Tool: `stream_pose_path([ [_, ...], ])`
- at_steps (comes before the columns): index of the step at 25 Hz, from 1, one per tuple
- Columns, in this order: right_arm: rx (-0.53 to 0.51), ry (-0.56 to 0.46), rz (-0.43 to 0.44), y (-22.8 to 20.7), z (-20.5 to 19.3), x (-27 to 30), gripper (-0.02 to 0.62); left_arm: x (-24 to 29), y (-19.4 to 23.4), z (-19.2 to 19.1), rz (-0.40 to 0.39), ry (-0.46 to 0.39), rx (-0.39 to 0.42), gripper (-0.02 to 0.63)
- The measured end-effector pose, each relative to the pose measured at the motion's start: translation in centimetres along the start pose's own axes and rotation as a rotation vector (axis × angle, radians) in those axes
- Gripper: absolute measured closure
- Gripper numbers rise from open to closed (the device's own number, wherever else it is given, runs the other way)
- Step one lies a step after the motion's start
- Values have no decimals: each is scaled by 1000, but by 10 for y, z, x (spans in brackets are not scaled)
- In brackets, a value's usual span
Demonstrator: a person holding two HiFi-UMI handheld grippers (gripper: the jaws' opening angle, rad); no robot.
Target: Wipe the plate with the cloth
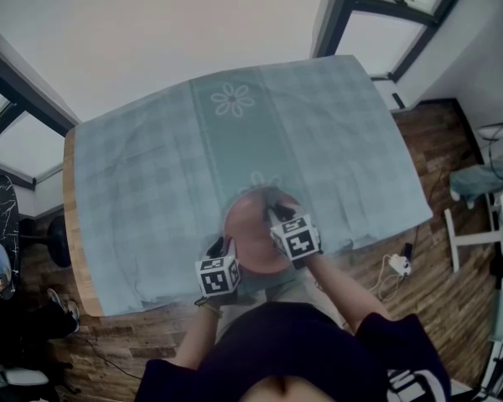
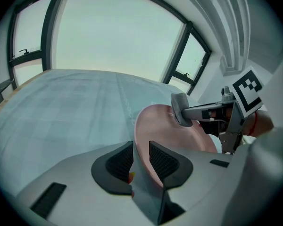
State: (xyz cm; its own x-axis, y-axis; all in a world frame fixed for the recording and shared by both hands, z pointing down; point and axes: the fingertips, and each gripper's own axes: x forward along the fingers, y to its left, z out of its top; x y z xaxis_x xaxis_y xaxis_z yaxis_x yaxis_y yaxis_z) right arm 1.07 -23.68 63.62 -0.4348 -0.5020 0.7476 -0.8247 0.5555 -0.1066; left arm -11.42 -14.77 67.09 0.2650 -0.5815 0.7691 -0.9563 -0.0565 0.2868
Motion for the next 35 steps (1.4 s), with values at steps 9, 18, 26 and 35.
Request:
stream_pose_path([
  [9,-1,73,-16,-11,-11,24,563,7,3,-5,19,21,-4,527],
  [18,-15,115,-30,-15,-16,39,563,8,3,-5,17,21,-6,541],
  [26,-25,141,-40,-14,-20,45,563,9,3,-5,11,16,-3,541],
  [35,-74,161,-1,7,-22,53,563,9,3,-5,3,18,-11,541],
])
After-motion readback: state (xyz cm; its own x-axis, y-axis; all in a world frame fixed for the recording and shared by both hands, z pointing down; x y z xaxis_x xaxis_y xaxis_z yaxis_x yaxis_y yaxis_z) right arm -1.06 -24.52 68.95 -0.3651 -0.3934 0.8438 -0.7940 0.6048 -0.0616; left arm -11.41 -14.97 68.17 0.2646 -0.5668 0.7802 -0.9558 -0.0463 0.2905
